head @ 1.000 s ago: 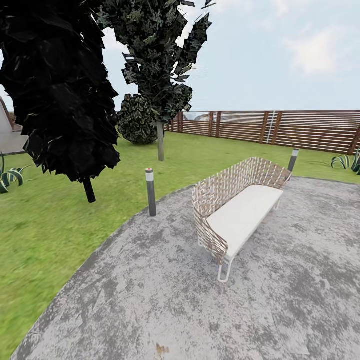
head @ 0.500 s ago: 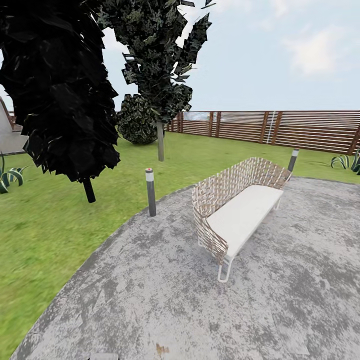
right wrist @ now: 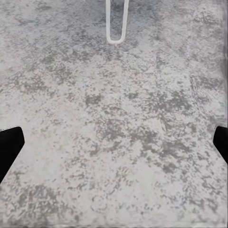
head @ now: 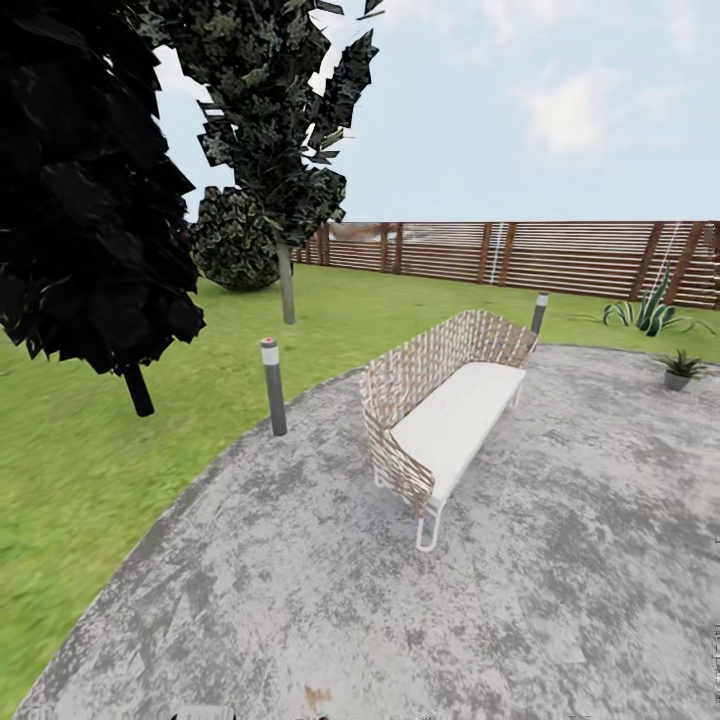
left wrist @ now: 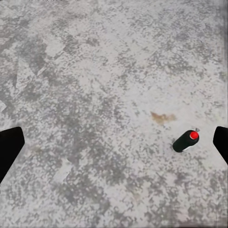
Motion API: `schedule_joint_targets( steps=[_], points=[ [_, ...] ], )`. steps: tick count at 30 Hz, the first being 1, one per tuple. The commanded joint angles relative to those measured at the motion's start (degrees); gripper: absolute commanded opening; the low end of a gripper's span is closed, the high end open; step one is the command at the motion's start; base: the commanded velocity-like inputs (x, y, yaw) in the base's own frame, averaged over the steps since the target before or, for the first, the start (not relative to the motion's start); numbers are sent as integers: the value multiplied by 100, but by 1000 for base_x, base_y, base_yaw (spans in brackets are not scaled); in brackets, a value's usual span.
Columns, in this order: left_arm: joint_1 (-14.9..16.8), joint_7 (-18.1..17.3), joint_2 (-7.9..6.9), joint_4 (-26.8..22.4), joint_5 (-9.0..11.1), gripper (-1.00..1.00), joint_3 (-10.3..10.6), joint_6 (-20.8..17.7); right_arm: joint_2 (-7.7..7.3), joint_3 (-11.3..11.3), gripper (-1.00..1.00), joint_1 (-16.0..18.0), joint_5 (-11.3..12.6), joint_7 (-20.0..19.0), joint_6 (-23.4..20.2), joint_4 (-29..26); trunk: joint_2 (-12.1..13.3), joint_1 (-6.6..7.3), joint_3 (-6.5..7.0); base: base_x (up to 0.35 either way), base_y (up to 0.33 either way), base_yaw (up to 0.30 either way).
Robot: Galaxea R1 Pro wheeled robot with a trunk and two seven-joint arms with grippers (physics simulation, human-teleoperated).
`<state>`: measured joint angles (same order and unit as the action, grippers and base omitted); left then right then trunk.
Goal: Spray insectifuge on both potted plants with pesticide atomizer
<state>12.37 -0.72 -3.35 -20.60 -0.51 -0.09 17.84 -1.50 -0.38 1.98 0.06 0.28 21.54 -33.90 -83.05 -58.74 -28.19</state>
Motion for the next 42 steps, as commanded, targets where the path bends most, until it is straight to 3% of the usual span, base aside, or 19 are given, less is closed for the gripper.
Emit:
schedule_joint_targets(
  steps=[1, 11, 19, 22, 42],
  points=[
    [2, -7, 0, 3, -7, 100, -1, 18, 1, -4, 100, 4, 1, 3, 17, 32, -3, 2, -6, -119, 286, -268],
    [2, -16, 1, 3, -10, 100, 0, 14, 1, -6, 100, 4, 3, -1, 14, 136, -3, 2, -44, -109, 275, -256],
    [2, -11, 6, -4, -25, 100, 8, 18, 1, -9, 100, 4, 6, -1, 9, 138, -3, 2, -101, -15, 44, -199],
    [2, -4, 10, -5, -185, 100, 28, 15, 1, -14, 100, 4, 11, -1, 9, 138, -3, 2, -123, -1, 2, -193],
    [11, 47, -15, -6, -242, 100, -56, -19, 1, -22, 100, 4, 12, -1, 14, 129, -805, -438, -631, 0, 0, -153]
  ],
)
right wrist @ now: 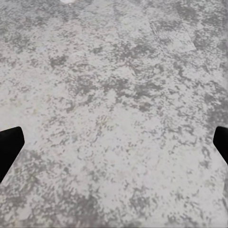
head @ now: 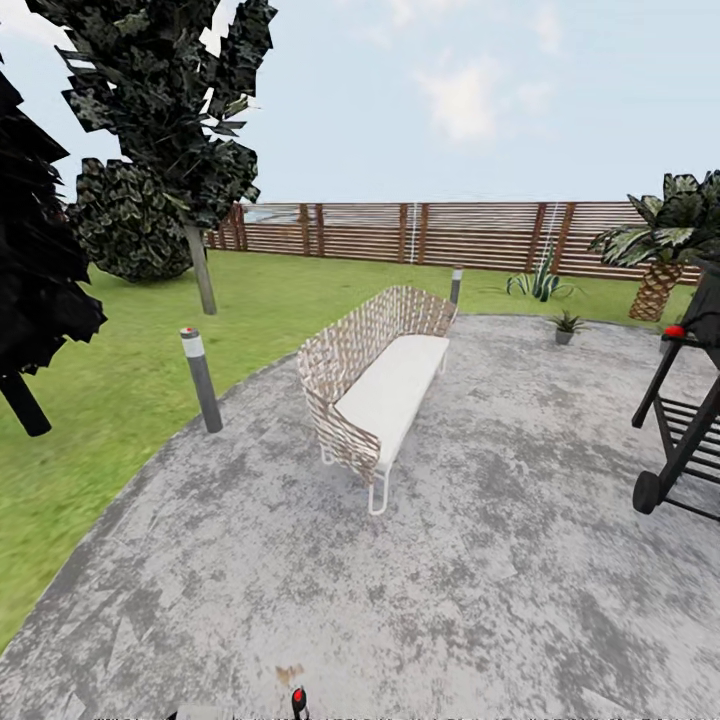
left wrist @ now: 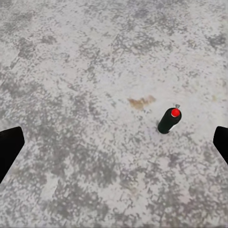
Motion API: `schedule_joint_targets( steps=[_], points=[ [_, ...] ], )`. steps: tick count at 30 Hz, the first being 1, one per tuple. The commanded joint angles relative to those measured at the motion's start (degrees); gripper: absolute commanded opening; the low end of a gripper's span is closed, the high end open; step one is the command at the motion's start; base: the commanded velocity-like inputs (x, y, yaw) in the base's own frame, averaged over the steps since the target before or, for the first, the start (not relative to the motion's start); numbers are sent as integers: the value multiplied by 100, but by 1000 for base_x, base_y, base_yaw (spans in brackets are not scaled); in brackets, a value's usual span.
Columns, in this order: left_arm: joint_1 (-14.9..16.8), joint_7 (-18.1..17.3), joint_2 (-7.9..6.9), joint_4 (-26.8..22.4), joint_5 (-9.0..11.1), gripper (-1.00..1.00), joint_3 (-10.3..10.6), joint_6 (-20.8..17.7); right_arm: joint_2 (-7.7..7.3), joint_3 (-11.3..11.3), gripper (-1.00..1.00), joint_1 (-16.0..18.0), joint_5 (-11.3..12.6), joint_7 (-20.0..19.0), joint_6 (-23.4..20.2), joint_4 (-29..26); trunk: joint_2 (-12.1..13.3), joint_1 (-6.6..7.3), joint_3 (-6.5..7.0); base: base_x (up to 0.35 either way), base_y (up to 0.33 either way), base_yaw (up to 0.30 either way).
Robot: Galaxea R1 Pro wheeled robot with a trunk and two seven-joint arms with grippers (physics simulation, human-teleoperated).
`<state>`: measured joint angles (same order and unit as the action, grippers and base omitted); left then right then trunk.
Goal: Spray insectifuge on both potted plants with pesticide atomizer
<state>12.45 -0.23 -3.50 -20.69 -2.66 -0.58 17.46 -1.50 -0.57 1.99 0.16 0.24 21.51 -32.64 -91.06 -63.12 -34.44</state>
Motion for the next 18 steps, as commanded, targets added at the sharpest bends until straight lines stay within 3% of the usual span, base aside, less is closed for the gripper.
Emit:
schedule_joint_targets(
  steps=[1, 7, 13, 18],
  points=[
    [5, -3, -1, 4, -26, 100, -7, 16, 0, -2, 100, 3, -2, 2, 18, 3, -44, -22, -26, 0, 0, -21],
    [61, 1, 1, 4, -20, 100, -12, -36, -19, -4, 100, 3, -13, 7, 20, -63, -285, -154, -138, 0, 0, -6],
    [371, 9, 7, 2, 2, 100, -24, -60, -71, -5, 100, 40, -16, 11, -16, -949, -525, -286, -245, 0, 0, 0],
    [434, 6, 9, 86, 5, 100, -26, -34, -77, 15, 100, 78, -38, -5, 11, -1029, -726, -395, -335, 0, 0, 0]
  ],
)
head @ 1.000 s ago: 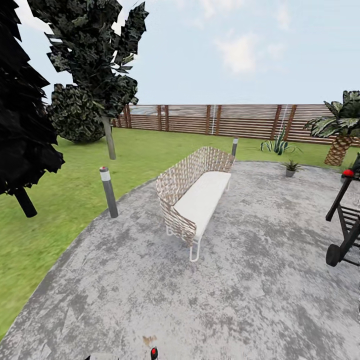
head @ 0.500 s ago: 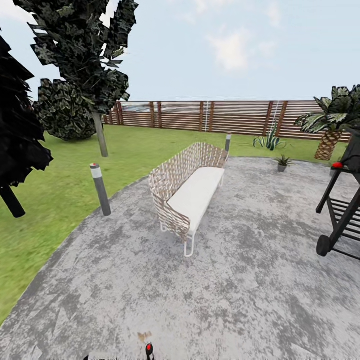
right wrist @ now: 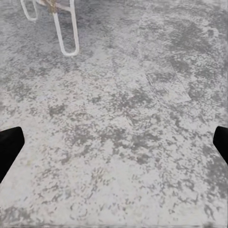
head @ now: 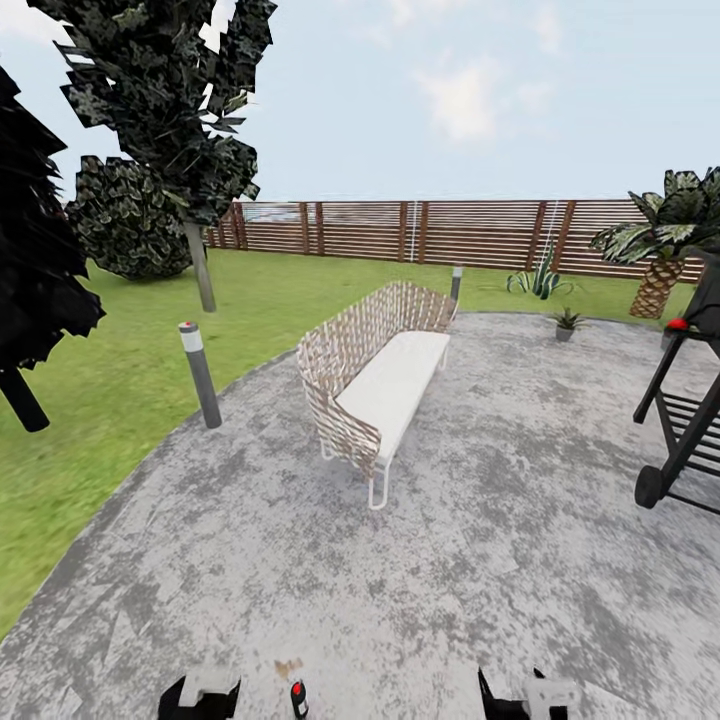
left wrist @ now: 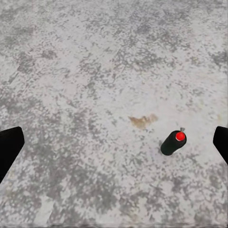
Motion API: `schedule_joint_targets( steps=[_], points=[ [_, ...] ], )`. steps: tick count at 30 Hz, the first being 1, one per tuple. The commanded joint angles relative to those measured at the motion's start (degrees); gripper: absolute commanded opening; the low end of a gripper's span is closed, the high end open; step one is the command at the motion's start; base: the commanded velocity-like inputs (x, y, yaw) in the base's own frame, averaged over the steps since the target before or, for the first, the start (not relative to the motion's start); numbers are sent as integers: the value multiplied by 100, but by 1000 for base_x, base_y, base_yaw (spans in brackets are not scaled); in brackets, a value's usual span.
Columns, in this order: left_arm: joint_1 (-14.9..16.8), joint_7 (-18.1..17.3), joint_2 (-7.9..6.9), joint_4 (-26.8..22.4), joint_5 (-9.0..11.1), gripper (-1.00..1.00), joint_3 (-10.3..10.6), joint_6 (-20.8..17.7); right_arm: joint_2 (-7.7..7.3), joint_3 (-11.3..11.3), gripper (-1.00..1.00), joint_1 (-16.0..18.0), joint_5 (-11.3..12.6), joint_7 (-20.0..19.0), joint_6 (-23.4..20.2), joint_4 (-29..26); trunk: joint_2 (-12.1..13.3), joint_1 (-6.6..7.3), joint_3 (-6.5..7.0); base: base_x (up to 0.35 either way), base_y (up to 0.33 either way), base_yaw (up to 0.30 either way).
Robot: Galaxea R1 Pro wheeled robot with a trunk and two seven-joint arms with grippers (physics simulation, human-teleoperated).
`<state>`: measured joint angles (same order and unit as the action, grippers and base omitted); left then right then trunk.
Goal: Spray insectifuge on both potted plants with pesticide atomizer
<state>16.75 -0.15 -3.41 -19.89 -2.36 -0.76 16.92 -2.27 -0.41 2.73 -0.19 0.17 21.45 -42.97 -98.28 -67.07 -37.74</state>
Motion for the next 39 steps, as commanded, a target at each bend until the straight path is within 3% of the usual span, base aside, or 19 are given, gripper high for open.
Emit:
schedule_joint_targets(
  steps=[1, 8, 23, 39],
  points=[
    [4, -2, -1, 78, -34, 100, -7, 35, -4, 3, 100, 5, -4, -2, 23, 84, -44, -22, -24, 0, 0, 0],
    [11, -2, 15, 350, -60, 100, -3, 89, -154, -3, 100, 8, -7, -23, 32, 475, -325, -176, -149, 0, 0, 0],
    [5, -3, 5, 364, -63, 100, 14, 109, -160, -14, 100, 8, 29, 11, 18, 567, -926, -505, -418, 0, 0, -4],
    [6, -6, 0, 372, -63, 100, 20, 109, -160, -12, 100, 8, 28, 18, 17, 579, -1568, -857, -706, 0, 0, -240]
  ],
)
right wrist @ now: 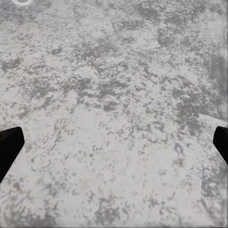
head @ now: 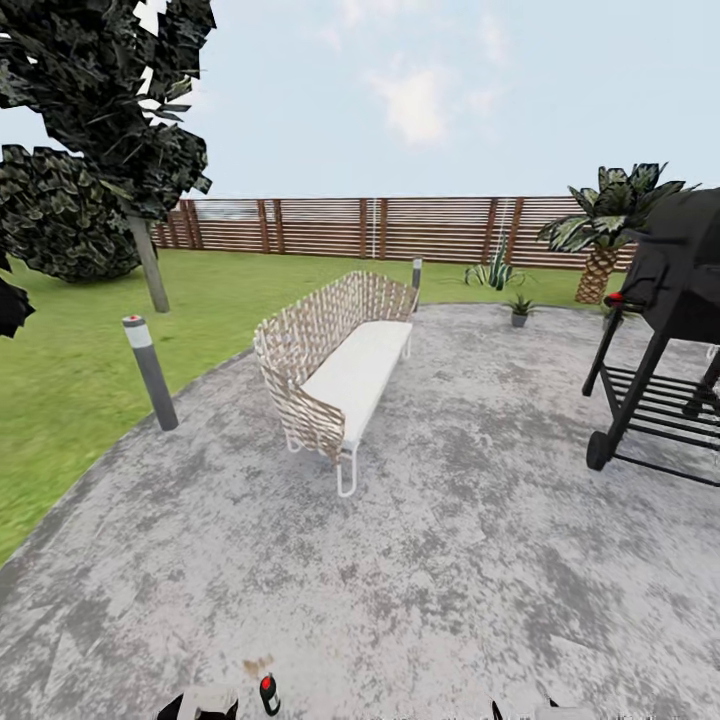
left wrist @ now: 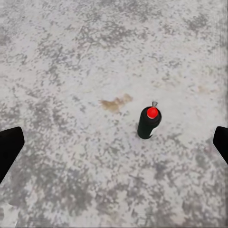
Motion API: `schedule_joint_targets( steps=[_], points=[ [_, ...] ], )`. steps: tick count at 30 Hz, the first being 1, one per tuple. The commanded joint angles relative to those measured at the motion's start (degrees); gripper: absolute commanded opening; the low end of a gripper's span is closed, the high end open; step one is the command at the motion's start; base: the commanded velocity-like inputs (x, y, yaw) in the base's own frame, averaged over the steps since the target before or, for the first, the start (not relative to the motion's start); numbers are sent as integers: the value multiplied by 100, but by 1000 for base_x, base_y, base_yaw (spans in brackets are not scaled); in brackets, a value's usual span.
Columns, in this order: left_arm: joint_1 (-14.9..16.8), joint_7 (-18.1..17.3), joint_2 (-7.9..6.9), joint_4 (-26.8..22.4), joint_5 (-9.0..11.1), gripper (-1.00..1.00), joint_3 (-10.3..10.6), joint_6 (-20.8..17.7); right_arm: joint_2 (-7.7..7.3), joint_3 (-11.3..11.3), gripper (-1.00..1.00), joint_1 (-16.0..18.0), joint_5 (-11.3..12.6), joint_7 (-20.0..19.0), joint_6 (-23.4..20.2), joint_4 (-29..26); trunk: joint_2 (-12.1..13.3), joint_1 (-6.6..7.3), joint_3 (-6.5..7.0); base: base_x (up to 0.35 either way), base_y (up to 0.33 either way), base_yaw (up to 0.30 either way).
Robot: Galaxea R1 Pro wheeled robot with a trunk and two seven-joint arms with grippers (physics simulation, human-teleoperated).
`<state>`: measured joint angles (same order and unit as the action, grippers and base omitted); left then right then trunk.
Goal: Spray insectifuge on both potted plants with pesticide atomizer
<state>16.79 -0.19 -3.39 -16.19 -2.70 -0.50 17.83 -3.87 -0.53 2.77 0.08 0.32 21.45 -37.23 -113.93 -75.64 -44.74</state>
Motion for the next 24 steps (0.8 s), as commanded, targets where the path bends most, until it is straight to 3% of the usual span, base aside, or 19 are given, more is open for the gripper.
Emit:
schedule_joint_targets(
  steps=[1, 7, 24],
  points=[
    [1, -3, -2, 2, -28, 100, -7, 19, 0, 0, 100, 4, 1, 2, 18, 5, -44, -22, -24, 0, 0, -256],
    [4, -3, -3, 2, -28, 100, -3, 26, 3, 6, 100, 4, 1, 1, 19, 5, -284, -153, -131, 0, 0, -167],
    [8, -6, -3, 2, -30, 100, -3, 27, 9, 9, 100, 4, -4, -2, 18, 5, -966, -527, -436, 0, 0, -7]
  ],
)
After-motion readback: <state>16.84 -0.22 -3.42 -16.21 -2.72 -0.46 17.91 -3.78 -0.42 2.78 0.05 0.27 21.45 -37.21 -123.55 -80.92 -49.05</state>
